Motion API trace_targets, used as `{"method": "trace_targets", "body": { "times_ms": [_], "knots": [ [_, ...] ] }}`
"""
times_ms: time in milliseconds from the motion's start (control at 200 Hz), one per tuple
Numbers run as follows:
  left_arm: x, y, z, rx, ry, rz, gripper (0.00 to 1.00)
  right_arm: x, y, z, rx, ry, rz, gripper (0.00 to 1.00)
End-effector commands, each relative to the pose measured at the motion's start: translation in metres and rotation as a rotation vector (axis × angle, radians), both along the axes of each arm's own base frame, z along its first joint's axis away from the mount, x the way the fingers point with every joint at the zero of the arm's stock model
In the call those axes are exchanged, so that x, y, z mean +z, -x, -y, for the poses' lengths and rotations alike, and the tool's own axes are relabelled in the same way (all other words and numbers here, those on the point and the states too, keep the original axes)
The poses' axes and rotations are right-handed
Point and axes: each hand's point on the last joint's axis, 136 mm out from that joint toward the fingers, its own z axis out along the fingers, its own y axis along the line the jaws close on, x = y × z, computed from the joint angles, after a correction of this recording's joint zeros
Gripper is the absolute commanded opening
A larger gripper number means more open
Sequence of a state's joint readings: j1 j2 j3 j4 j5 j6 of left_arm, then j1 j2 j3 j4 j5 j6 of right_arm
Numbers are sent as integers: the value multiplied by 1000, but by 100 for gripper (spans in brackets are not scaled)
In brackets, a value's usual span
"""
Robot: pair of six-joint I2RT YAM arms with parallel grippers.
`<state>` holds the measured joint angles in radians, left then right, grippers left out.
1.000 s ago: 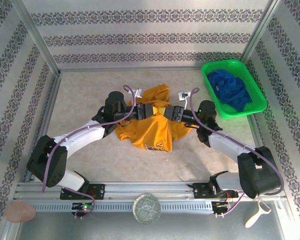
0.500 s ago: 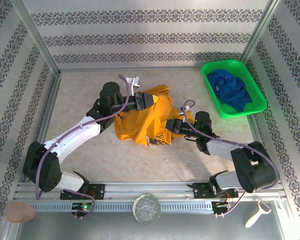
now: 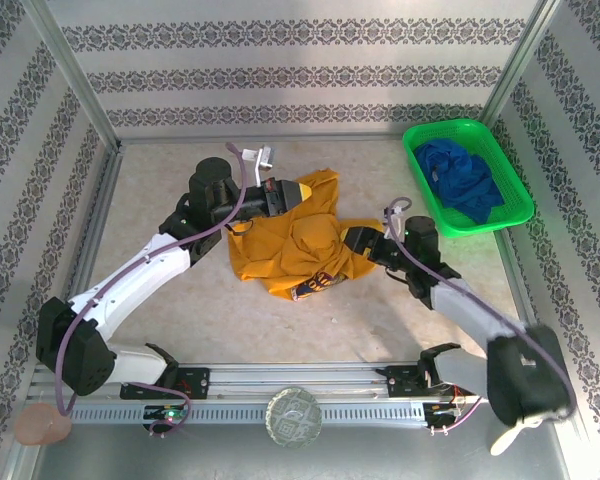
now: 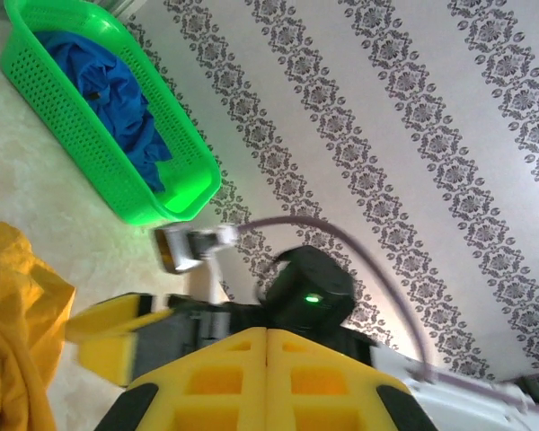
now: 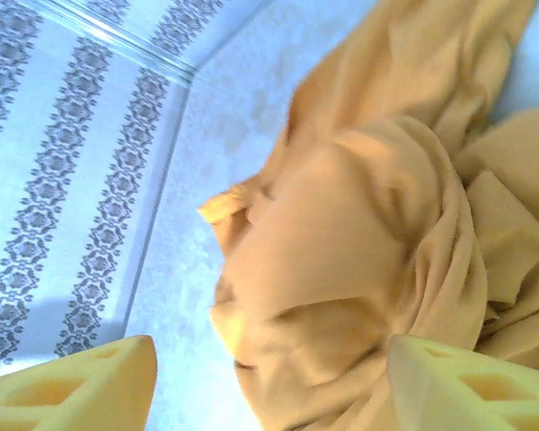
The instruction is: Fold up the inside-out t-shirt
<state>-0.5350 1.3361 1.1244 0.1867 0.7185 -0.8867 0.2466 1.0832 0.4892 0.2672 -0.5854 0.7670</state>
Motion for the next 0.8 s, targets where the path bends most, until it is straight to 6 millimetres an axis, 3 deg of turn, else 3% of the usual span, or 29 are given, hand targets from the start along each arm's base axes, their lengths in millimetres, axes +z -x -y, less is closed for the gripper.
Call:
{"method": "trace_targets", "body": {
  "times_ms": [0, 85, 190, 380, 485, 605, 794],
  "knots": [
    [0, -4, -4, 32, 1, 40, 0, 30, 11, 12, -29, 113, 61, 74],
    [-12, -9, -5, 50, -31, 25, 0, 39, 15, 14, -32, 149, 65, 74],
    [-39, -16, -13, 110, -136, -26, 0, 30, 17, 4, -5, 241, 41, 73],
    [-96, -24, -59, 309, -335, -140, 37, -4, 8, -26, 82, 556, 25, 76],
    [-116, -24, -79, 365, -358, -198, 45, -25, 1, -36, 140, 714, 25, 77],
    [-129, -20, -93, 398, -353, -241, 49, -41, -6, -44, 198, 882, 41, 80],
    [-136, -18, -97, 403, -340, -257, 53, -55, -19, -57, 266, 1053, 69, 83]
  ]
}}
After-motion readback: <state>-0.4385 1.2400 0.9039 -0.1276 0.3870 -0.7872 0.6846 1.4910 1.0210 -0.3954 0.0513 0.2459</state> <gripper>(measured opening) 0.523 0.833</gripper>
